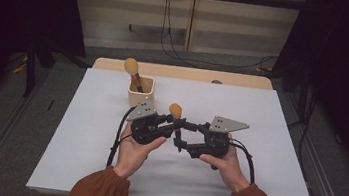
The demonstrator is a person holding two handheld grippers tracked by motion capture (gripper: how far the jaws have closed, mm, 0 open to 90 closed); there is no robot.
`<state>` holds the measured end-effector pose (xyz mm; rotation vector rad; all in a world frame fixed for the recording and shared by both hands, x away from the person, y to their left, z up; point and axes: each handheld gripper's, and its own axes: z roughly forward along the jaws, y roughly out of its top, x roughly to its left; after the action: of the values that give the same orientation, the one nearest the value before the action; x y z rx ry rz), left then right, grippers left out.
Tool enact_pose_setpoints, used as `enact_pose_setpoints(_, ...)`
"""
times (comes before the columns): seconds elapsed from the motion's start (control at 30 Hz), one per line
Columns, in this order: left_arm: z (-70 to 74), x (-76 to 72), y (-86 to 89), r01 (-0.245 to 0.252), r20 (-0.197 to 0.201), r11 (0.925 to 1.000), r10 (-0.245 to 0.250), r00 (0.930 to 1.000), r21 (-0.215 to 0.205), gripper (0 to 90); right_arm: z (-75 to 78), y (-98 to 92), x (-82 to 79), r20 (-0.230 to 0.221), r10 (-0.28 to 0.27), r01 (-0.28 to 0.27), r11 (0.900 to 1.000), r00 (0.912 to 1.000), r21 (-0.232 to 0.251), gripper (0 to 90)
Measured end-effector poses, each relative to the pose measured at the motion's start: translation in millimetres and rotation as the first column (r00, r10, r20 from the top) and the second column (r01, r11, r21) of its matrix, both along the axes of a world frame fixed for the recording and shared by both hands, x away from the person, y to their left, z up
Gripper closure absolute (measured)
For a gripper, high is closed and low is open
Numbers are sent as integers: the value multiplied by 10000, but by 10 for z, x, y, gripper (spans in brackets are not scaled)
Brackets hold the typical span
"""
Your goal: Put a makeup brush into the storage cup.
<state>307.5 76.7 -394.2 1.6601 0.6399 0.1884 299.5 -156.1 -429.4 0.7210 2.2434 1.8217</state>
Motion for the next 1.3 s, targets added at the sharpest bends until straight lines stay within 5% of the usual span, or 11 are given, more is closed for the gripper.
enact_pose_setpoints(0.3, 6, 6, 27, -26, -20, 10000, 26, 10000, -25, 692, -10, -12, 19, -169, -348, 343, 9989, 9993, -312, 23)
enact_pose_setpoints(0.83, 57, 25, 153, -238, 86, 9996, 236, 9997, 166, 692, 18, -188, -56, 138, -1240, 1241, 9922, 9922, -103, 25)
enact_pose_setpoints(1.03, 73, 44, 197, -334, 84, 9993, 332, 9994, 194, 692, -26, -248, -127, 761, -2085, 2093, 9778, 9751, -24, 66)
enact_pose_setpoints(1.23, 91, 71, 253, -464, 78, 9986, 462, 9989, 248, 692, -78, -372, -180, 622, -2539, 2551, 9668, 9652, -122, 42)
enact_pose_setpoints(1.3, 106, 82, 276, -469, 105, 9984, 466, 9989, 312, 692, -87, -441, -213, 772, -2860, 2887, 9571, 9551, -261, 42)
